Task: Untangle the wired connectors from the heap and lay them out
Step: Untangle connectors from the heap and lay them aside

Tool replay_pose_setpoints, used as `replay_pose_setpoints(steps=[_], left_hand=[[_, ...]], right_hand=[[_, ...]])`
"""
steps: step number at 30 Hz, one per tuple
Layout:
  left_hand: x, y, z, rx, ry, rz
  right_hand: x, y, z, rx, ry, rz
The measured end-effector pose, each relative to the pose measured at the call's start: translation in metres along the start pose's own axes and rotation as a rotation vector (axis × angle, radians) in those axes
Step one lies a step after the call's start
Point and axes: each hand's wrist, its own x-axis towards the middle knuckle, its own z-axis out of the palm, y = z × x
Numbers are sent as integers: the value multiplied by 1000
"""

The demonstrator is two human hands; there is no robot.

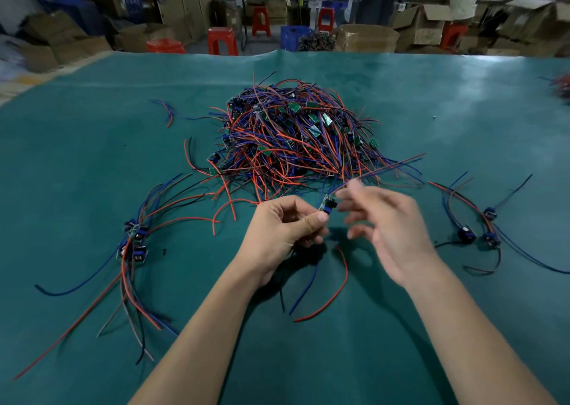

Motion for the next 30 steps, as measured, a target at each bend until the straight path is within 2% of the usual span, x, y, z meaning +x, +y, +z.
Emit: replay_pose_setpoints(steps=[2, 4, 8, 13, 15, 17, 19, 24, 26, 28, 30], left_hand=[[0, 0, 0, 29, -16, 5], [0, -1, 0, 48, -23, -5], [1, -1, 0, 41, -66, -41], [0, -2, 0, 134, -174, -68], [-1, -2, 0, 154, -173, -62], [-1, -1, -1, 163, -170, -57], [0, 0, 0, 173, -164, -52], [-5, 2, -1, 179, -124, -28], [-7, -1, -5, 170, -46, -105], [-6, -5, -9, 229, -51, -183], [-7, -5, -9, 304, -16, -203]], right_hand=[[-6, 5, 7, -145, -169, -97], [-6, 6, 7, -188, -184, -166], [0, -1, -6, -110, 45, -234], [1, -31, -36, 371, 351, -187], [-2, -44, -45, 476, 397, -189], [-7, -56, -41, 501, 331, -197], [-14, -68, -20, 467, 177, -189], [-25, -68, 97, 161, -236, -103], [-23, -63, 140, -46, -368, -77], [-13, -58, 163, -481, -498, -122], [3, -53, 167, -937, -523, -261]])
